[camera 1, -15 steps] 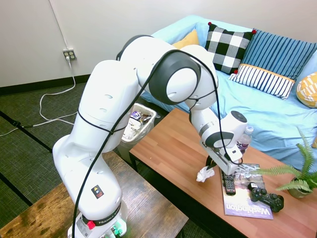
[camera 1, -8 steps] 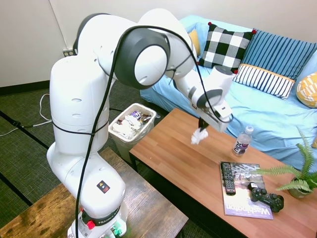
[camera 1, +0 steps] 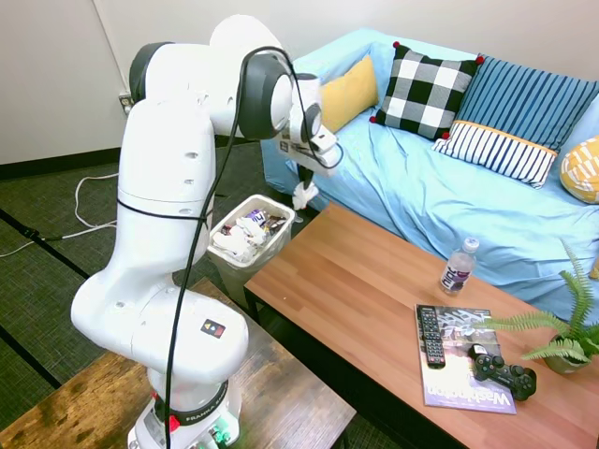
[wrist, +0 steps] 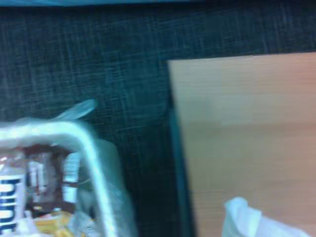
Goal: Throw the tissue in the trash bin
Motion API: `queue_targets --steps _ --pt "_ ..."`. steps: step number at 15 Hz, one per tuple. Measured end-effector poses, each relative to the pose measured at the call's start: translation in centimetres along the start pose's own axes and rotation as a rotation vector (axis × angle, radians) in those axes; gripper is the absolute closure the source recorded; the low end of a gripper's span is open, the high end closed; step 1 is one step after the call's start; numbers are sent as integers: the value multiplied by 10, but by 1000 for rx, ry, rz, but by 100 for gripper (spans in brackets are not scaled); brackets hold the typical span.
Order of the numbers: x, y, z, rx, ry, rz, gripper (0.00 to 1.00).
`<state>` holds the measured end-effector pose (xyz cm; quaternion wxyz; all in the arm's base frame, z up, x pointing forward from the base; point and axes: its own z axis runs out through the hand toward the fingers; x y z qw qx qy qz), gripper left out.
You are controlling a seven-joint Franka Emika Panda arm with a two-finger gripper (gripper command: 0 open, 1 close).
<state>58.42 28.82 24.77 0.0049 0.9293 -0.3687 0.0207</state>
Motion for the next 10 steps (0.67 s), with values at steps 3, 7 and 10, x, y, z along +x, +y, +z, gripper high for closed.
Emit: queue_targets --steps 3,7,10 --pt "-73 -55 20 -5 -10 -58 100" --pt "-128 -90 64 -10 -55 -107 100" --pt "-144 -100 86 -34 -79 -115 0"
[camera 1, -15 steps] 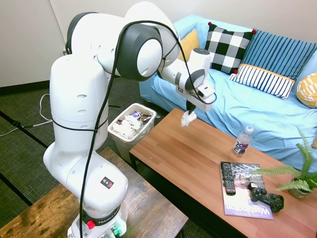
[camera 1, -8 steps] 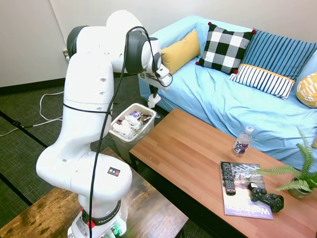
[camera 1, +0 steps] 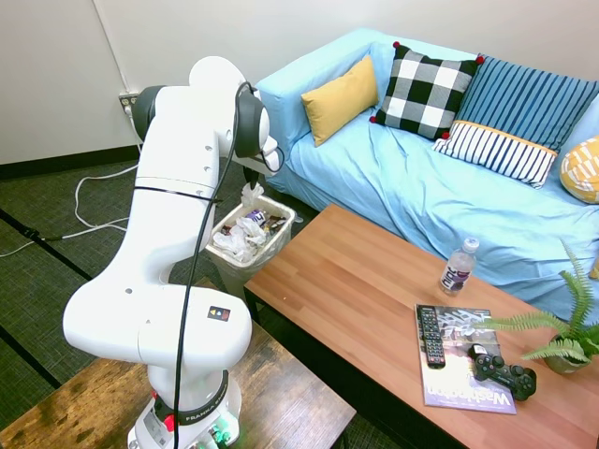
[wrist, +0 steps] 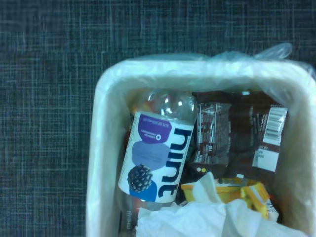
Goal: Throw the tissue in the trash bin
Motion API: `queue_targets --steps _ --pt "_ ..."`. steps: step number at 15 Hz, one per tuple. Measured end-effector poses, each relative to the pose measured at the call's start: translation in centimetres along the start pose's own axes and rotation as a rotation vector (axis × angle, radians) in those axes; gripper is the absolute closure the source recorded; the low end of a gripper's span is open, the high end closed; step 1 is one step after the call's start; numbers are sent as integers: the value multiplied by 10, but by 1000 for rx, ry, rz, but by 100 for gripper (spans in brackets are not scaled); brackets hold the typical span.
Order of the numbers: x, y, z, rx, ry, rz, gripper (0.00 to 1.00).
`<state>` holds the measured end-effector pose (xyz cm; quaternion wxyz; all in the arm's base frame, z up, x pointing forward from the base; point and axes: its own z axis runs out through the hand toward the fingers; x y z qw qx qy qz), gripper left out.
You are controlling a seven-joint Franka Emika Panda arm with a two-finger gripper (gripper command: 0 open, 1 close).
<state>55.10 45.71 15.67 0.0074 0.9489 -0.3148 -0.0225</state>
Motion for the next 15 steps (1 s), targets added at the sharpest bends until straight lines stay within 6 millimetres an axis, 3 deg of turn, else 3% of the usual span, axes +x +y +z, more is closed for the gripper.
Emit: queue_targets --steps 4,15 --pt "11 1 10 -15 2 17 0" --pt "19 3 5 -13 14 30 0"
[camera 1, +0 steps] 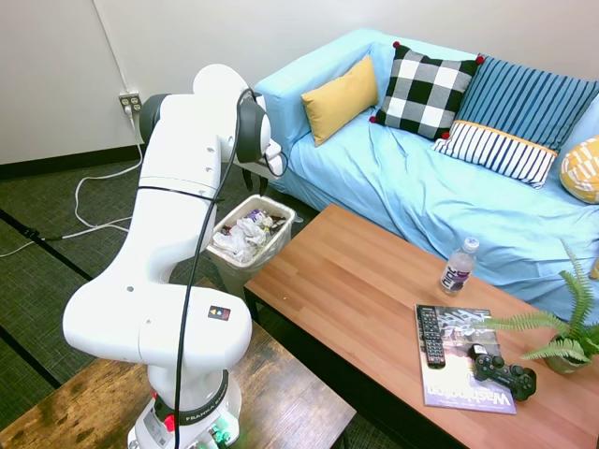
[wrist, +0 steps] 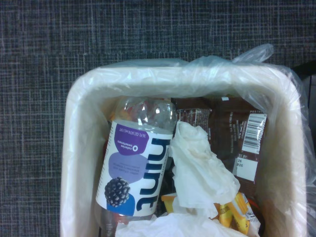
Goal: Throw the tissue in the trash bin
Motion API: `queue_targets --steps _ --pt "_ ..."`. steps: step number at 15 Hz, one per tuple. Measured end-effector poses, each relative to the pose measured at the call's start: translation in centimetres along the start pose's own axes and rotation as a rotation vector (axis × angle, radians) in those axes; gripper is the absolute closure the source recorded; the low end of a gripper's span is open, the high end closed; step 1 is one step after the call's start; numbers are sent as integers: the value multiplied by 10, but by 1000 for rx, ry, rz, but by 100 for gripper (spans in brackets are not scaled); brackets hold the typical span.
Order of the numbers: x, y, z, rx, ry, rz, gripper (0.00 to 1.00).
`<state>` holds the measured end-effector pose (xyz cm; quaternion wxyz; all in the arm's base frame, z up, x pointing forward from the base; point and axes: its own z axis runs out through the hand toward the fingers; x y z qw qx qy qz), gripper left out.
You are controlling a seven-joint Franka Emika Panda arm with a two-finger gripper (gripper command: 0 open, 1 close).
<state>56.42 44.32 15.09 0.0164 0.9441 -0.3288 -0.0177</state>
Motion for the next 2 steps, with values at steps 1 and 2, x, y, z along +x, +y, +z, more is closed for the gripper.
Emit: queue_targets --steps 1,2 --pt "2 1 0 -1 -1 3 0" --pt "5 2 1 -3 -3 9 0"
